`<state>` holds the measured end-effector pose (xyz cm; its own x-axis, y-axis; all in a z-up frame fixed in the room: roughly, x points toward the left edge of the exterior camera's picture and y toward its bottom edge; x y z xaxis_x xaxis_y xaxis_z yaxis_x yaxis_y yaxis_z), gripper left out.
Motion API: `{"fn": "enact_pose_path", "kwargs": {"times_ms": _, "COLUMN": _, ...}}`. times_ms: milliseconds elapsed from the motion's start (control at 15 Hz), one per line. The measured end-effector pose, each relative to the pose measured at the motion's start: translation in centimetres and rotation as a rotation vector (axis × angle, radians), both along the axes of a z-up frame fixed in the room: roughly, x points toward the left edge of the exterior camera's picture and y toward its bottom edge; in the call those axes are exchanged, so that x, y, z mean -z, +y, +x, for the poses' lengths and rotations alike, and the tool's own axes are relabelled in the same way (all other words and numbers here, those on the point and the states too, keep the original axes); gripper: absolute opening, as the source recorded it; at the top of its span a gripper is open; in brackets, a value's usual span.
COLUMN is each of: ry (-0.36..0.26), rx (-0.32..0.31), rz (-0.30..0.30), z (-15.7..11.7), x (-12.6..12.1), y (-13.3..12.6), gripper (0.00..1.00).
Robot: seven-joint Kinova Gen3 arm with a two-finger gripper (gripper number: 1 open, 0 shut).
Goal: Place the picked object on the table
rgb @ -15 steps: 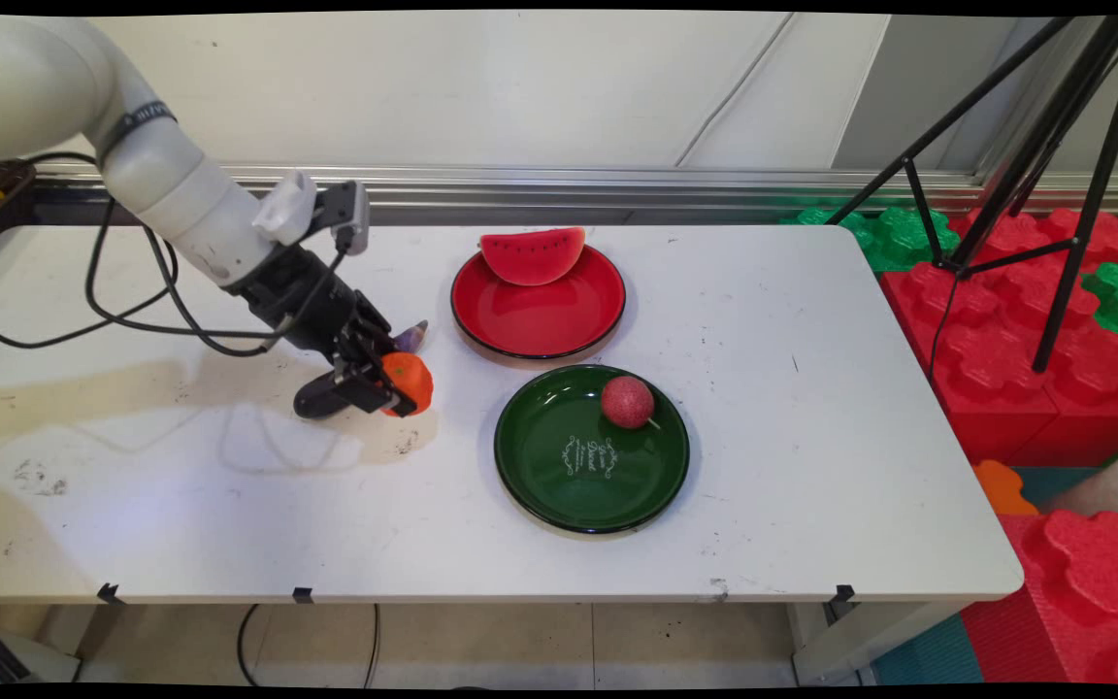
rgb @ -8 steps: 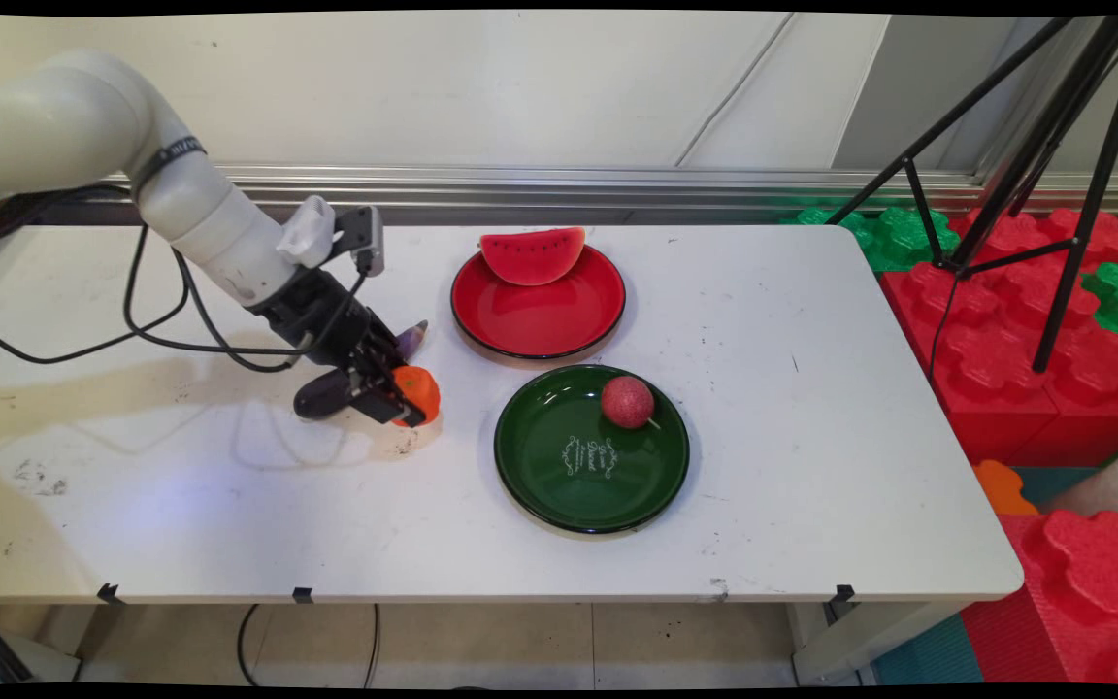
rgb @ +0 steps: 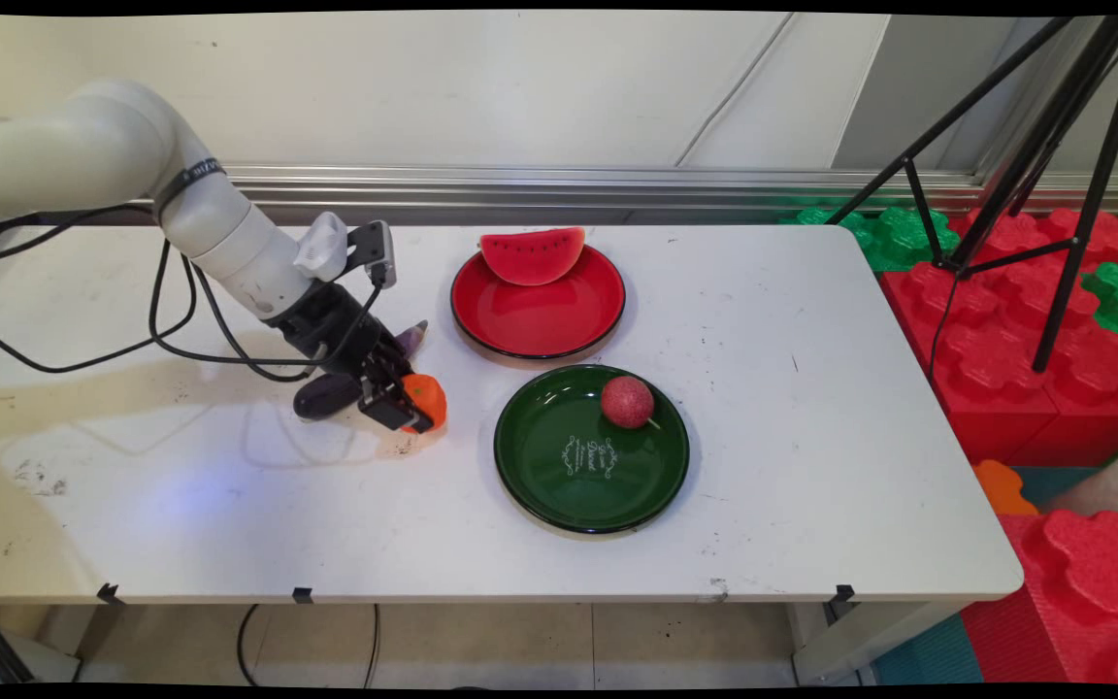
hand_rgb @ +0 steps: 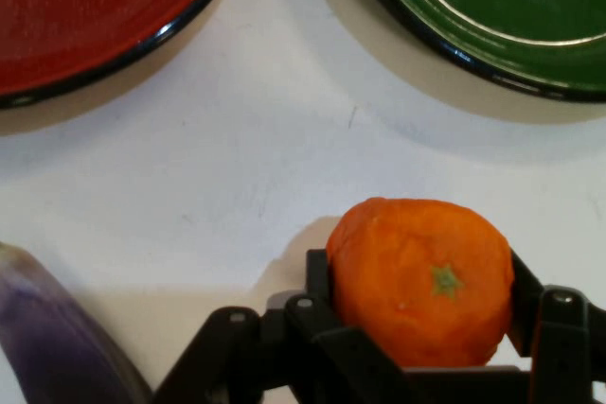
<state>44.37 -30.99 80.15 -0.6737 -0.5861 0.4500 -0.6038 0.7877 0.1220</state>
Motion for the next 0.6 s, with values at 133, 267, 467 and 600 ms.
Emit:
{"fn": "enact_pose_path", "kwargs": {"times_ms": 133, "ry": -0.001, "rx": -0.003, "rz": 0.004, "z": 0.11, "x": 0.36, "y": 0.03, "gripper": 0.0}}
{"fn": "enact_pose_path", "kwargs": {"times_ms": 267, "ry": -0.002, "rx": -0.005, "rz": 0.009, "z": 0.31, "x": 0.73, "y": 0.14, "gripper": 0.0}}
{"fn": "enact_pose_path", "kwargs": {"times_ms": 467, "ry": 0.001, "rx": -0.005, "rz": 0.011, "z": 0.55, "x": 1.05, "y": 0.28, "gripper": 1.0}}
{"fn": "enact_pose_path", "kwargs": {"times_ms": 600, "ry": 0.003, "rx": -0.002, "rz": 0.011, "z": 0.69, "x": 1.1, "y": 0.34, "gripper": 1.0}}
